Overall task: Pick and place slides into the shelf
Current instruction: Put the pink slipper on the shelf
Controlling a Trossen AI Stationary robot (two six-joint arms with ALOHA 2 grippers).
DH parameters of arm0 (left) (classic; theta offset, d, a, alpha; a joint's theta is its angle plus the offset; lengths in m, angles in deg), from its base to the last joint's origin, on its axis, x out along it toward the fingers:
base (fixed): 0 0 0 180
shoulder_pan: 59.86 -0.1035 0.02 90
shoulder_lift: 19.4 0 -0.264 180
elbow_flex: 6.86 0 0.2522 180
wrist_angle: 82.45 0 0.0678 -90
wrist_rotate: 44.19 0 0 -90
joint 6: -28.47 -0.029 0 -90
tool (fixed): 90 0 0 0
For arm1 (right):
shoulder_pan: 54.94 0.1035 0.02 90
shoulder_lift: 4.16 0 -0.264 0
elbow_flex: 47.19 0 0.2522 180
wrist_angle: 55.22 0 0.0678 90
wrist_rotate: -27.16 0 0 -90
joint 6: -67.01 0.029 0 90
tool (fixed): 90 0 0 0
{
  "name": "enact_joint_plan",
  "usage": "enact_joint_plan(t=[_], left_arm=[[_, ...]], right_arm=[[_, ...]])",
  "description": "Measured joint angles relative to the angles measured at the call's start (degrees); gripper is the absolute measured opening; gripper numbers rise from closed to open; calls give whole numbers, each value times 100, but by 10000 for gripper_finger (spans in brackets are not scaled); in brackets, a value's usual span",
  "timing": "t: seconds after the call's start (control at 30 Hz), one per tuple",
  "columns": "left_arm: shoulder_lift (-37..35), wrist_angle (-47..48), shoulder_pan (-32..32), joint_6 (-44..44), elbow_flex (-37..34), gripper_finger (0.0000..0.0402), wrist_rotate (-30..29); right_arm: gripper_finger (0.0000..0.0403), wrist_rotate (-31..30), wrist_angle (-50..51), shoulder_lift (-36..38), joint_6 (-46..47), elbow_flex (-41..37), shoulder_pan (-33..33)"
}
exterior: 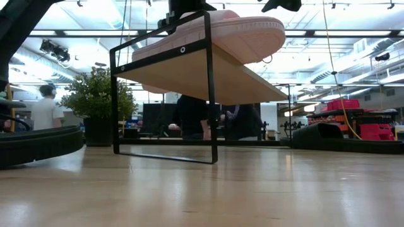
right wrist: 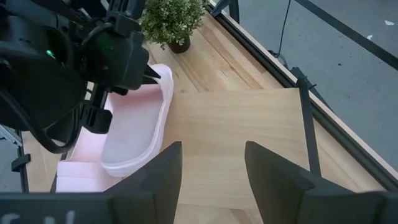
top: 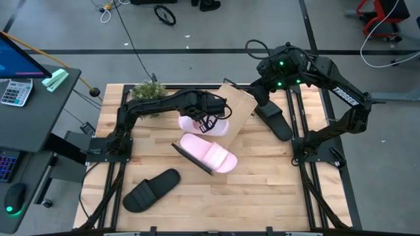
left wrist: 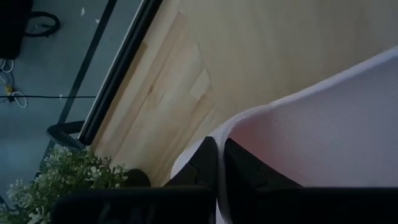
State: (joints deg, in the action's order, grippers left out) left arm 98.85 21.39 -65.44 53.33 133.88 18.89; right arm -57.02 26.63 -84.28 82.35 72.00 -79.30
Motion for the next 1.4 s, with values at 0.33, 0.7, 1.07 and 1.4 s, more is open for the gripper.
enact_joint_plan(t=[0.33,0.7,1.07,1.4], left_arm=[[0,-3,24,37,2,18,-3],[40,-77,28,80,11,24,108],[162,-241,50,264,15,28,107],[164,-378,70,470,13,23,147]], right_arm=[[181,-2,-43,0,4,0,0],[181,-2,-47,0,11,0,0],[181,-2,-43,0,15,0,0],[181,-2,-43,0,13,0,0]])
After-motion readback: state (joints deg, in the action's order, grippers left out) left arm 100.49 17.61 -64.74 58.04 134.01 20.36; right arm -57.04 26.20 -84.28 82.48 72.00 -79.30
